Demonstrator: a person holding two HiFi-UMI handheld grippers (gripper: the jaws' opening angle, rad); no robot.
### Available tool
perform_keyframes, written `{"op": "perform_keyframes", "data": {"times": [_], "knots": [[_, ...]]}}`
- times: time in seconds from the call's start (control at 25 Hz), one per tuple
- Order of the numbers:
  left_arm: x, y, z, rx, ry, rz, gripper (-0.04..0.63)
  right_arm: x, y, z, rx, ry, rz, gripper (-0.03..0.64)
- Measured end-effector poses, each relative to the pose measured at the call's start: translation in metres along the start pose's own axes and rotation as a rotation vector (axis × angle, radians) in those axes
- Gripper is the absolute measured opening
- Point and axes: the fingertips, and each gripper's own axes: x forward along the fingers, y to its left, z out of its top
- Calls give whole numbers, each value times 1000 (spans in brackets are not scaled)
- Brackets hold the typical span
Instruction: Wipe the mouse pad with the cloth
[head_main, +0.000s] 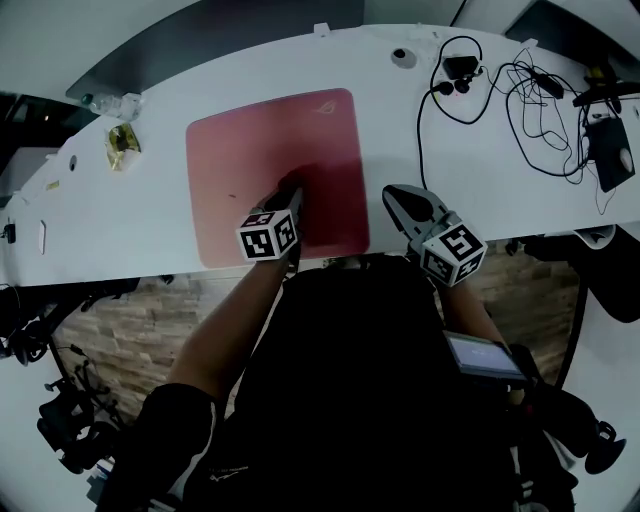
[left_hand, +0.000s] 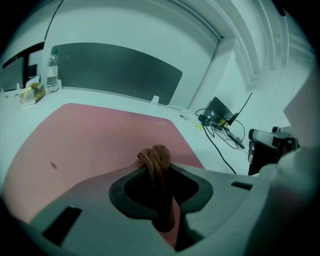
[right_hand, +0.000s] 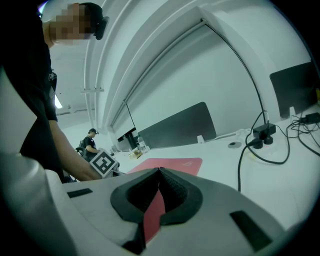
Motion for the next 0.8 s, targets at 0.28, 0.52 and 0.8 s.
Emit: {"op": "perform_keyframes", "data": {"times": [0.28, 0.52, 0.8], "knots": [[28, -57, 1, 4, 29, -103, 86, -8, -23, 5, 19, -11, 34, 26], [47, -97, -2, 43, 60, -144, 86, -16, -43, 6, 38, -14, 55, 26], [64, -136, -4, 95, 96, -215, 86, -9, -53, 9, 60, -21, 114, 26]]}}
